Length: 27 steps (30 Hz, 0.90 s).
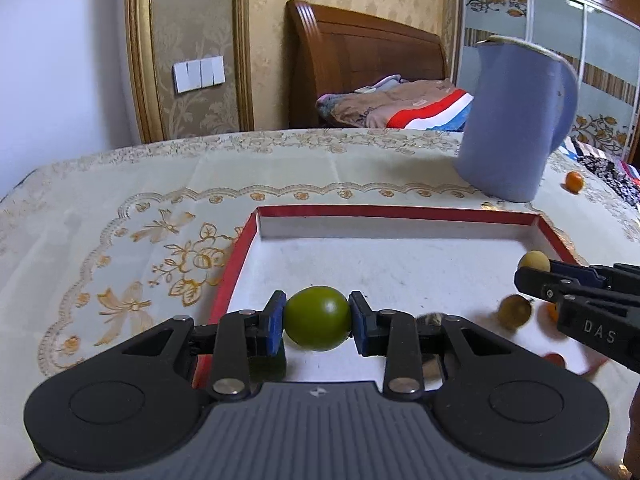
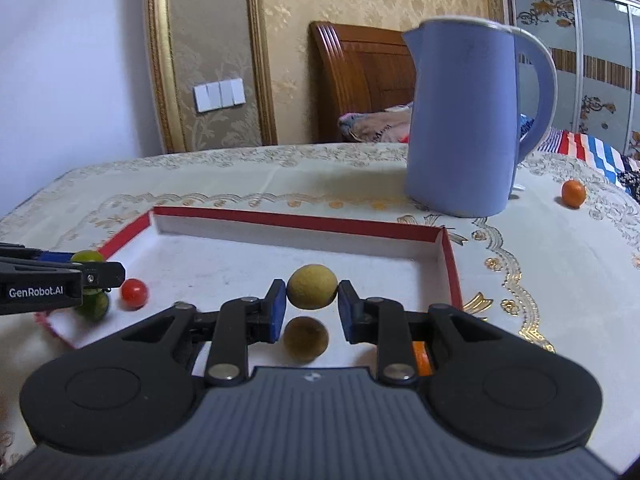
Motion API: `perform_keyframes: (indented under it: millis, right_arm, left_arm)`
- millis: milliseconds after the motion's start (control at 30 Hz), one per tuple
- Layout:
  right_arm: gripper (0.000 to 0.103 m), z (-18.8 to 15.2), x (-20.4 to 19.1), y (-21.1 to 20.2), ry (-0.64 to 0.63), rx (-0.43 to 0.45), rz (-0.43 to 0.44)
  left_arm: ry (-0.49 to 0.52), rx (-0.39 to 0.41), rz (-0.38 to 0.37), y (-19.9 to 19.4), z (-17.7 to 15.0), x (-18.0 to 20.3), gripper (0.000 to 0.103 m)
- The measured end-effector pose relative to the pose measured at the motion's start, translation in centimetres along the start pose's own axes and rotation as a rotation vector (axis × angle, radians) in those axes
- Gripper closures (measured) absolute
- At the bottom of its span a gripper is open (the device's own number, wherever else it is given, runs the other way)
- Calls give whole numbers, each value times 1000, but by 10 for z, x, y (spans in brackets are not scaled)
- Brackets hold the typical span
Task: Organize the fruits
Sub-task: 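Open the left gripper releasing the tomato while the right releases the yellow fruit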
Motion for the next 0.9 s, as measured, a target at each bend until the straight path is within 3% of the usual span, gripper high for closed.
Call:
perform_keyframes:
  millis: [300, 600, 700, 767, 800, 833, 867, 900]
  right_arm:
    - [77, 2, 9, 27, 21, -41, -19]
    - [76, 2, 13, 45, 24, -89, -15]
    - [71, 1, 12, 46, 20, -92, -19]
    - [64, 2, 11, 44, 8, -79, -28]
    - [53, 3, 11, 42, 5, -69, -33]
    - [45, 3, 11, 41, 6, -62, -37]
    - [44, 4, 11, 40, 8, -56, -38]
    - [44, 3, 11, 39, 10, -50, -39]
  left_arm:
    - [21, 28, 88, 34, 3, 11, 70]
    - [-15, 4, 98, 47, 2, 6, 69]
    - [-13, -10, 84, 50, 2, 5, 65]
    - [-4, -8, 83, 50, 1, 6, 57]
    - [2, -5, 85, 50, 1, 7, 52]
    - [2, 1, 89, 48, 0, 7, 39]
    - [-1, 12, 92, 46, 1, 7, 29]
    - [-5, 25, 93, 45, 1, 7, 28]
Point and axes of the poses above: each gripper's, at about its wrist camera, not at the fingertips, and y roughly the way its jaws point, x to its right, z to its top, the point moved 1 cm from there along y, roughly the way its jaws point, and after that the axes turned 12 degrees about z, right-handed, at the moved point
